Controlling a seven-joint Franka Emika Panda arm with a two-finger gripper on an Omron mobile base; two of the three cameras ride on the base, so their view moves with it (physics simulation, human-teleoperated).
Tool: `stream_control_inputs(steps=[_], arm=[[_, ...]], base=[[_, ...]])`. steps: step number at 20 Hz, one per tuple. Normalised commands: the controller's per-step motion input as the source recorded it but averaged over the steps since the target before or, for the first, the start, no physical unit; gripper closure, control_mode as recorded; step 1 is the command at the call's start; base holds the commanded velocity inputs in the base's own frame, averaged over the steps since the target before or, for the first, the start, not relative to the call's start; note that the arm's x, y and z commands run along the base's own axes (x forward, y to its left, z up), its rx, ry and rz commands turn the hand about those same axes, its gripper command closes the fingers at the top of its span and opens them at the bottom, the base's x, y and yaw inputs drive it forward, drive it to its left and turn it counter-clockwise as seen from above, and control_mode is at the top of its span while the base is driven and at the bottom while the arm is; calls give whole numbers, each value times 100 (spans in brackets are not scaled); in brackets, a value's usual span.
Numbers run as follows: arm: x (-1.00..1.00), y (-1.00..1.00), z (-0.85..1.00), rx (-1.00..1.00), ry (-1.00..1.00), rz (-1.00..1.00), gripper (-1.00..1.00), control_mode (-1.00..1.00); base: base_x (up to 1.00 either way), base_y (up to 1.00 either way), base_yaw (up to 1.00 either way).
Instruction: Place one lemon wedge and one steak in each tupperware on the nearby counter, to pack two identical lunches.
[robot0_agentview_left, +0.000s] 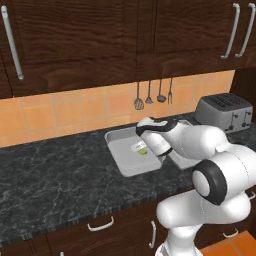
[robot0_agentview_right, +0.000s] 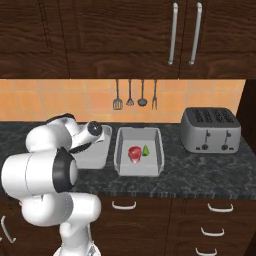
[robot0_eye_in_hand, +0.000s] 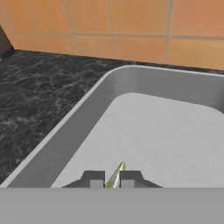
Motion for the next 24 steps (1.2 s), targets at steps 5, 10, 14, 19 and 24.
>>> stream_control_inputs(steps=[5, 10, 14, 19, 24], arm=[[0, 0, 0, 0, 4, 0, -100, -100], [-5, 0, 42, -6, 3, 0, -100, -100], [-56, -47, 53, -3, 5, -10, -100, -100], [-71, -66, 64, 0, 8, -18, -100, -100], [-34, -33, 100, -3, 20, -17, -100, -100]], base=[[0, 0, 0], [0, 0, 0], [0, 0, 0], [0, 0, 0], [0, 0, 0]])
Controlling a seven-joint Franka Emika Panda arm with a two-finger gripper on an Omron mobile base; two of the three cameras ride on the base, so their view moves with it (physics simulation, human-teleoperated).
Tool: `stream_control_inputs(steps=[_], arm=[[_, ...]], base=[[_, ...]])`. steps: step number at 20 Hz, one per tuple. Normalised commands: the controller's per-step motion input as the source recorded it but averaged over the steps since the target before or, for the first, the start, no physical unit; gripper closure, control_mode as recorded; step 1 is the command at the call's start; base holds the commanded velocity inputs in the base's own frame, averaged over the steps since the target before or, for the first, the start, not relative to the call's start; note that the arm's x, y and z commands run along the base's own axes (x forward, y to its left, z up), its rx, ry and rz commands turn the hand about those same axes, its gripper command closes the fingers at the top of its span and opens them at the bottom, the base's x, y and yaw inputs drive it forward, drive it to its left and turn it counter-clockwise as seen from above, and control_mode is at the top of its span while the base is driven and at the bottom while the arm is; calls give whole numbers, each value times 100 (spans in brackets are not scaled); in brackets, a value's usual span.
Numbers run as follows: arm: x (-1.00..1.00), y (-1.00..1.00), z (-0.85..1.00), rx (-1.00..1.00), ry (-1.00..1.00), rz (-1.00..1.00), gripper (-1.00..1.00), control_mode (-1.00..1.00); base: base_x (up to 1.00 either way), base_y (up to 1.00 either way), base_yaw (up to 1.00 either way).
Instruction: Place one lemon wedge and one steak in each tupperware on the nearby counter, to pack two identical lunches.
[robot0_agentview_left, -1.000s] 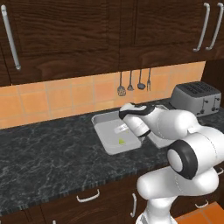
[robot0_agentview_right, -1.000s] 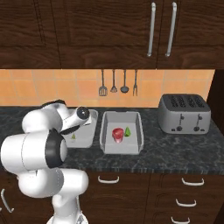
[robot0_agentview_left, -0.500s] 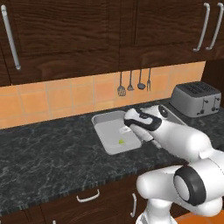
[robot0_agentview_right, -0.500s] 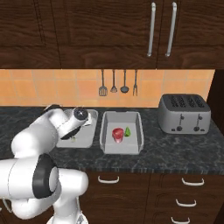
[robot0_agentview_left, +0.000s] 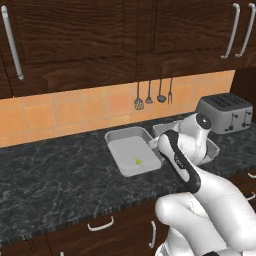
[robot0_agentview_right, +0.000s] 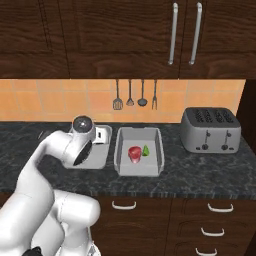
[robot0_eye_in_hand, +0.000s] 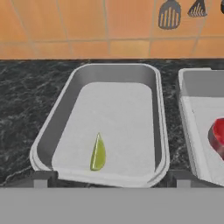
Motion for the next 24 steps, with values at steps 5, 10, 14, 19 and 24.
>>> stream_control_inputs(steps=[5, 10, 14, 19, 24], arm=[[-90, -10, 40, -9, 3, -18, -100, -100], [-100, -9, 49, 0, 0, -8, -100, -100], [-100, 0, 64, 0, 0, -1, -100, -100], [-100, 0, 84, 0, -2, 0, -100, -100], [-98, 0, 38, -1, -5, 0, -100, -100]], base=[[0, 0, 0], [0, 0, 0], [0, 0, 0], [0, 0, 0], [0, 0, 0]])
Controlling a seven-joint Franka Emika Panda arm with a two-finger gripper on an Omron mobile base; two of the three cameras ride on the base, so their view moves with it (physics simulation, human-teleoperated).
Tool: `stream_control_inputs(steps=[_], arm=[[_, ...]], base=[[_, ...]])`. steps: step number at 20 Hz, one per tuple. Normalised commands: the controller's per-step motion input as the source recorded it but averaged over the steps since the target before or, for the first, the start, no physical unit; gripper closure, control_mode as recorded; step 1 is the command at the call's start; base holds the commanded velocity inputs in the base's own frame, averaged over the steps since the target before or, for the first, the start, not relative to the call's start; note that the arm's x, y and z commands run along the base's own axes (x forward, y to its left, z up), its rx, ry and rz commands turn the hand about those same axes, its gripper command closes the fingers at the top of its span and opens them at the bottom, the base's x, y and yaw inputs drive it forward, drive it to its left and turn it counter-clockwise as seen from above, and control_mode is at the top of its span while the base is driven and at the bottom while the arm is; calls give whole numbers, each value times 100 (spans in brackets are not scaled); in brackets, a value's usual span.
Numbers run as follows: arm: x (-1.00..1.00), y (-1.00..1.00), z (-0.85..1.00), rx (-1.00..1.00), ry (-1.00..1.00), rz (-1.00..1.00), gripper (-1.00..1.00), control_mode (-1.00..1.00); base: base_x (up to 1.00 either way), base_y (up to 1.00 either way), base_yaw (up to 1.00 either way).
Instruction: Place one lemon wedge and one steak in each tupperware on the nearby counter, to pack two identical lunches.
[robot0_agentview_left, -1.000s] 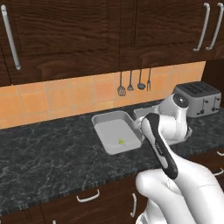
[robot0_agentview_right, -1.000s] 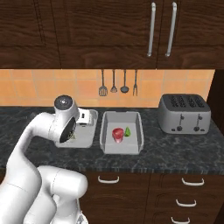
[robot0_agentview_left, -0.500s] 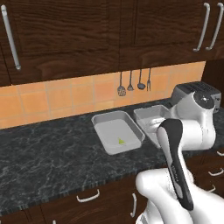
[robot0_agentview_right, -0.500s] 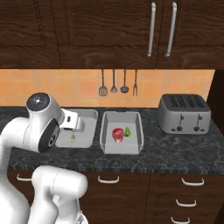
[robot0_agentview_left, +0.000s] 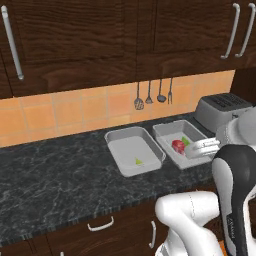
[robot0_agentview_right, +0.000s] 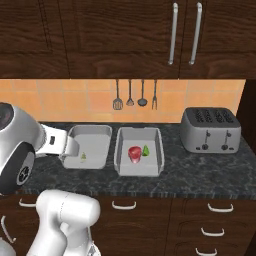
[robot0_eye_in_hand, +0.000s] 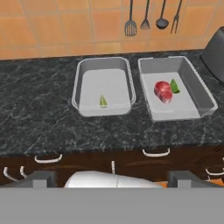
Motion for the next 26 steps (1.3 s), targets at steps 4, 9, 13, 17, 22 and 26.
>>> stream_control_inputs(steps=[4, 9, 13, 17, 22, 26], arm=[[-18, 0, 0, 0, -3, 0, -100, -100], [0, 0, 0, 0, 0, 0, -100, 100], [0, 0, 0, 0, 0, 0, -100, 100], [0, 0, 0, 0, 0, 0, -100, 100], [0, 0, 0, 0, 0, 0, -100, 100], [0, 0, 0, 0, 0, 0, -100, 100]], base=[[0, 0, 0], [-39, -26, -9], [-97, -88, -35], [-38, -100, -49], [1, -100, -54], [26, -100, 2]])
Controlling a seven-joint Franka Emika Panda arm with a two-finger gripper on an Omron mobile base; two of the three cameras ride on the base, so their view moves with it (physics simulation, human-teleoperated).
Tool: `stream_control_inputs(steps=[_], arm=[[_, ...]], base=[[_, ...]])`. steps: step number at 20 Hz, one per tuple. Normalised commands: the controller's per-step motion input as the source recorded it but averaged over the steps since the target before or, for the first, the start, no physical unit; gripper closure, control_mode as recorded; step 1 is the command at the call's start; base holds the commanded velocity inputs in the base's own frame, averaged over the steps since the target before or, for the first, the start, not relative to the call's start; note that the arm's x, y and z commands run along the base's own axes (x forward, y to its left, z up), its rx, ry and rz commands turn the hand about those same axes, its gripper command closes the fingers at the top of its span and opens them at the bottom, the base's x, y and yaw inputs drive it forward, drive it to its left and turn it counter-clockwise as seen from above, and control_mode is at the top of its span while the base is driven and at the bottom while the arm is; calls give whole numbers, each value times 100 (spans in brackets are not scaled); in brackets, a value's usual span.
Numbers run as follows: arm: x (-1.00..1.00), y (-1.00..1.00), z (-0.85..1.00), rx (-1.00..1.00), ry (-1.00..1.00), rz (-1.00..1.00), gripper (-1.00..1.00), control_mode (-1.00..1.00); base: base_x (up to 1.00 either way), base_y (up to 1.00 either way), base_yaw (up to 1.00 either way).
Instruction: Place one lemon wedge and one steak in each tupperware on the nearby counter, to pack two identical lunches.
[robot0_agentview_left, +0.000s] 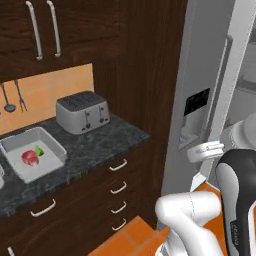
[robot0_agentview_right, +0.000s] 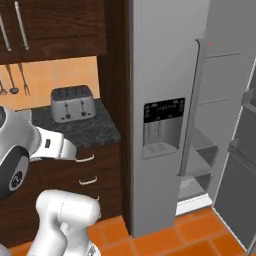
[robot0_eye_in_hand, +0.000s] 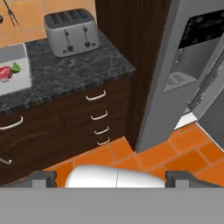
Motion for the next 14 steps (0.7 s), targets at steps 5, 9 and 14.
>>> stream_control_inputs(steps=[5, 9, 14], arm=[[0, 0, 0, 0, 0, 0, -100, 100], [0, 0, 0, 0, 0, 0, -100, 100], [0, 0, 0, 0, 0, 0, -100, 100]], base=[[42, -100, 21], [72, -100, 24], [5, -100, 29]])
